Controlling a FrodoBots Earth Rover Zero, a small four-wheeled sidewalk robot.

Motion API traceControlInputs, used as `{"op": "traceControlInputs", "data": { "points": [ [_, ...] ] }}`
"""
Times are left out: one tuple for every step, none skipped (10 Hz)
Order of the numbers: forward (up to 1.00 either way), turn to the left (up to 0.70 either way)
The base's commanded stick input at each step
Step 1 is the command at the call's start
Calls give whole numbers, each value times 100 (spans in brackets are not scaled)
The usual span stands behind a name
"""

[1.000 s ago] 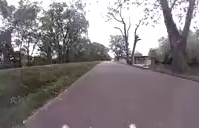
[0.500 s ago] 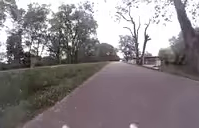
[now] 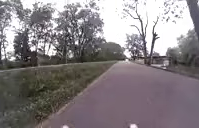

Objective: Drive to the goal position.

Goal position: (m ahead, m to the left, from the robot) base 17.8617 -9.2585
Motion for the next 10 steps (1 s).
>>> {"op": "traceControlInputs", "data": {
  "points": [
    [100, 0],
    [100, 0],
    [100, 0],
    [100, -13],
    [100, -40],
    [100, -40],
    [100, -32],
    [100, -7],
    [100, 0],
    [100, 0]
  ]
}}
